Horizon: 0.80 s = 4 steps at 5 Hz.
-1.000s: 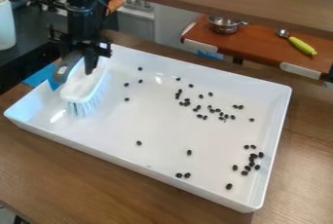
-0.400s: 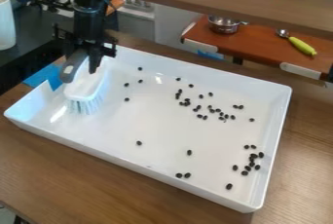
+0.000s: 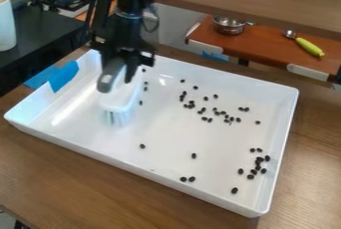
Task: Sweep into pile
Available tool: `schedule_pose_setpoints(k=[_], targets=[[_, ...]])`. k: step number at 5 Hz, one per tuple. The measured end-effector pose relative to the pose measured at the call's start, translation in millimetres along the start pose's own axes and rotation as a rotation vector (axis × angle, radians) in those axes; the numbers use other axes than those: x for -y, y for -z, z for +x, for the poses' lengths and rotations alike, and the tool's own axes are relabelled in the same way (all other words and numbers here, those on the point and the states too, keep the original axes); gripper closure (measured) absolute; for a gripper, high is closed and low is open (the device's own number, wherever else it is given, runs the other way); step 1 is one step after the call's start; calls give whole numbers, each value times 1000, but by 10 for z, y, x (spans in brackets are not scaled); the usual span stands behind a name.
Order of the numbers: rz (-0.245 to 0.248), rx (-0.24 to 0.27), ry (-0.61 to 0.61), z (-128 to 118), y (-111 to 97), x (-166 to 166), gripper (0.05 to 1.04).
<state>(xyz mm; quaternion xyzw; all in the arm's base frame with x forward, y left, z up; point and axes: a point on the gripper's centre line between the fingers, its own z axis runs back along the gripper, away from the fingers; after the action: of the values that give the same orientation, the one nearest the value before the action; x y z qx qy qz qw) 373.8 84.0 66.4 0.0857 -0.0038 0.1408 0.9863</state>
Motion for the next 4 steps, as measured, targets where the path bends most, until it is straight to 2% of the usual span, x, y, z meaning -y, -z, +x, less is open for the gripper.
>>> schedule_pose_setpoints(k=[1,2,4], targets=[[-5,-16,4,-52,-66,281,595],[-18,-9,19,-110,-120,582,595],[-23,34,38,-176,-193,1124,595]])
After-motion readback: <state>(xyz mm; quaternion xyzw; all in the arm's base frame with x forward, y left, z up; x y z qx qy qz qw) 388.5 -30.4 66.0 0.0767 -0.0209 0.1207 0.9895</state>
